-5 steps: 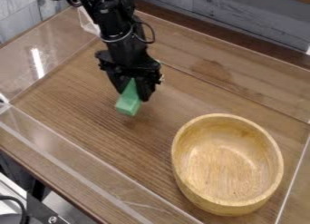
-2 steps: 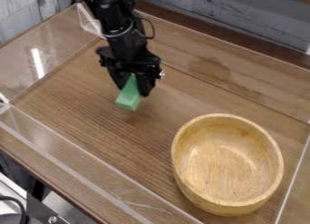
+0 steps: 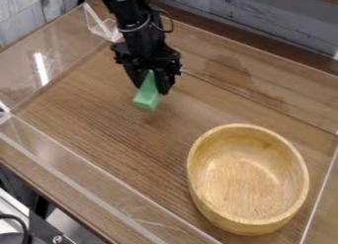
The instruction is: Remove the green block from inside the brown bowl and put it on the table
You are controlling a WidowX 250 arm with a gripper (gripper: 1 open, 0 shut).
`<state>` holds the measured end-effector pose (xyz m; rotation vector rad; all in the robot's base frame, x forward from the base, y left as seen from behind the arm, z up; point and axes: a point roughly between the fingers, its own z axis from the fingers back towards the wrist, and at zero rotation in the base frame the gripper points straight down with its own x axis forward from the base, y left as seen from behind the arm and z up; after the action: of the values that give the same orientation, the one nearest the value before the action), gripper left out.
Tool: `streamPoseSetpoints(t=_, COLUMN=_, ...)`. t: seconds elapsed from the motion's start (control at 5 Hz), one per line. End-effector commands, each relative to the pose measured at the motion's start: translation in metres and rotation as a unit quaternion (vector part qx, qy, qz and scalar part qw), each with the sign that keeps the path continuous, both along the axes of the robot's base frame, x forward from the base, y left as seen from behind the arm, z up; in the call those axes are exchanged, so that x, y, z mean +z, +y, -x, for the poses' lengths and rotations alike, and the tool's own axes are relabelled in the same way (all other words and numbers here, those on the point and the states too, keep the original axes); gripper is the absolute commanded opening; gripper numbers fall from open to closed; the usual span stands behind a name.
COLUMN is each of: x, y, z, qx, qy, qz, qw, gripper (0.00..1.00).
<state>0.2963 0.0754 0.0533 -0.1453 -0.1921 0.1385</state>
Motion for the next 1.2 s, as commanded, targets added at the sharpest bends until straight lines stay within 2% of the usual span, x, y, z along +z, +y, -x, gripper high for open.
streamPoseSetpoints(t=0.0, x=0.013, y=0.004, z=-0.016, qx=0.000, qy=-0.031, qz=-0.009, qw=0.9995, gripper=0.00)
streamPoseSetpoints(t=0.4, x=0.010, y=0.003, z=-0.020, qx=-0.005, qy=-0.030, qz=-0.005, qw=0.9995, gripper=0.00)
streamPoseSetpoints(t=0.6, x=0.009, y=0.003, z=-0.022, qx=-0.007, qy=-0.030, qz=-0.003, qw=0.9995, gripper=1.00)
streamPoseSetpoints(t=1.0, x=0.028, y=0.002, z=-0.018, qx=-0.013, qy=-0.024, qz=0.004, qw=0.9996, gripper=1.00)
